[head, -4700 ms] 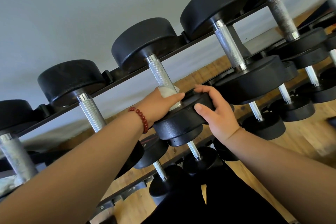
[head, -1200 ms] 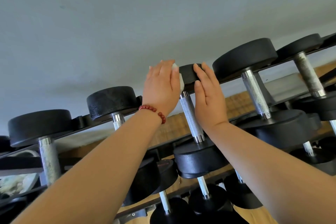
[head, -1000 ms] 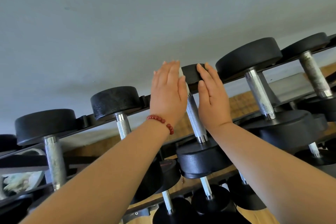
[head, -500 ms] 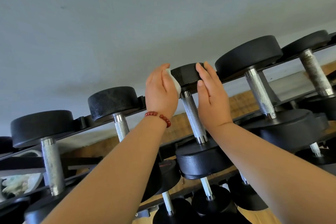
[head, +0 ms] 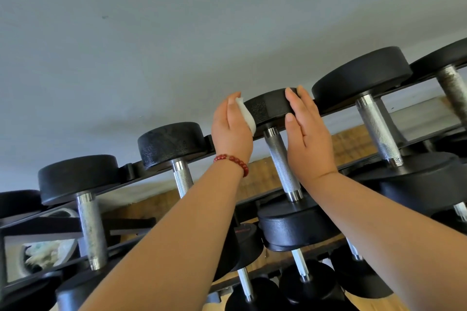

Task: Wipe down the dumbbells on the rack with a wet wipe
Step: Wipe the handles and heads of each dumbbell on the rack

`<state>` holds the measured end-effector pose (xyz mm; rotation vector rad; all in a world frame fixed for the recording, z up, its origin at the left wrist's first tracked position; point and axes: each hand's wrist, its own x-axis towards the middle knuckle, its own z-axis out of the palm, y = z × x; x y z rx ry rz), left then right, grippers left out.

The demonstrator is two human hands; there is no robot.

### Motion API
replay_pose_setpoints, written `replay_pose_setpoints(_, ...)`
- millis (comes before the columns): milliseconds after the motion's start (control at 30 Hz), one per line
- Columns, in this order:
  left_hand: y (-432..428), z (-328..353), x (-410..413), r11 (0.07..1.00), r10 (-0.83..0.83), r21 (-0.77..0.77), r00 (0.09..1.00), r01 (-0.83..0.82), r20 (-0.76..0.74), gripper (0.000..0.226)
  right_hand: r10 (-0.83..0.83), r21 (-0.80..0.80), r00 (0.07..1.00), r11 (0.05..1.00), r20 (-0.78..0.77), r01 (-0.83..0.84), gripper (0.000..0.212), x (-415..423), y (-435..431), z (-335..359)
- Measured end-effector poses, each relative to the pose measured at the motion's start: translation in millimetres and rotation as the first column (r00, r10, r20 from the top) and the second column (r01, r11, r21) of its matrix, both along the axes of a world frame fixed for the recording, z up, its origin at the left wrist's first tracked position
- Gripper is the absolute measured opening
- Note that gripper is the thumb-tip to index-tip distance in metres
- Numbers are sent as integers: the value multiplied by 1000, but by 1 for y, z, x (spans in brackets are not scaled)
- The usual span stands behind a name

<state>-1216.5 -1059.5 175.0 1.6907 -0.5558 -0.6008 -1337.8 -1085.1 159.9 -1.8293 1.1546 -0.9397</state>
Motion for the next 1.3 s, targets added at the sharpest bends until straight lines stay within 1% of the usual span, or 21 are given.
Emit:
replay_pose_setpoints(67,6,-5,-12,1000,13,-5,996,-13,93,39,1,0,1000,1000,9,-1,43,0,1,0)
replay_pose_setpoints(133,11,-9,-18,1000,17,-25,995,-15,101,40,1,-7,1000,1000,10,-1,43,0,1,1)
replay_pose_setpoints(167,10,-7,-14,999,29,-13,998,-29,50,39,1,-3,1000,1000,10,-1,43,0,1,1)
replay_pose_setpoints(267,-3,4,7,993,89,99,972,-69,-218,34,-3,0,1000,1000,5,3,43,0,0,1)
replay_pose_setpoints(300,-4,6,10,992,93,105,964,-68,-250,34,-5,-7,1000,1000,3,5,43,0,1,0)
replay_pose_setpoints(333,-2,7,7,994,80,93,972,-61,-220,34,-4,-10,1000,1000,5,4,43,0,1,0)
replay_pose_setpoints(433,11,-1,-14,999,43,15,999,-43,-19,38,3,-8,1000,1000,16,-3,43,0,0,-2)
replay_pose_setpoints(467,14,-5,-17,999,44,-6,999,-44,1,39,6,-5,1000,1000,20,-6,43,0,0,-2)
replay_pose_setpoints(567,11,-6,-12,997,67,-20,992,-69,-105,47,12,2,999,1000,34,-12,43,-1,-1,-3)
replay_pose_setpoints(600,10,-4,-10,998,61,-9,994,-62,-94,48,13,0,999,1000,36,-13,43,-1,-1,-3)
replay_pose_setpoints(700,6,3,-9,998,7,66,996,-13,84,44,14,7,999,1000,37,-14,43,-1,-1,-3)
replay_pose_setpoints(733,4,2,-5,997,2,80,995,-10,96,41,16,11,999,1000,40,-16,43,-1,-1,-3)
replay_pose_setpoints(833,1,-2,3,999,-8,44,999,6,36,37,20,-2,999,1000,39,-19,43,-1,-1,-3)
replay_pose_setpoints(867,2,-3,0,1000,-14,27,997,12,77,38,19,-7,999,1000,40,-19,43,-1,-2,-4)
replay_pose_setpoints(967,11,-6,-18,998,-54,25,953,49,298,42,21,-33,999,999,38,-20,43,-1,-2,-6)
replay_pose_setpoints(1000,12,-8,-18,998,-65,26,945,60,321,42,21,-36,999,999,37,-20,43,-1,-2,-6)
replay_pose_setpoints(1033,11,-9,-14,998,-65,30,953,59,297,41,21,-28,999,999,37,-20,43,-1,-3,-6)
replay_pose_setpoints(1133,3,-12,8,999,-1,49,999,-1,36,39,23,-1,999,1000,36,-23,43,-1,-3,-6)
replay_pose_setpoints(1167,3,-12,9,999,8,45,1000,-8,7,39,21,-5,999,1000,33,-20,43,-1,-3,-6)
replay_pose_setpoints(1200,4,-11,6,999,9,39,1000,-10,30,39,18,-13,999,1000,29,-18,43,-1,-3,-6)
replay_pose_setpoints(1300,11,-12,-10,1000,-28,5,975,27,219,37,21,-37,1000,999,19,-20,44,0,-3,-7)
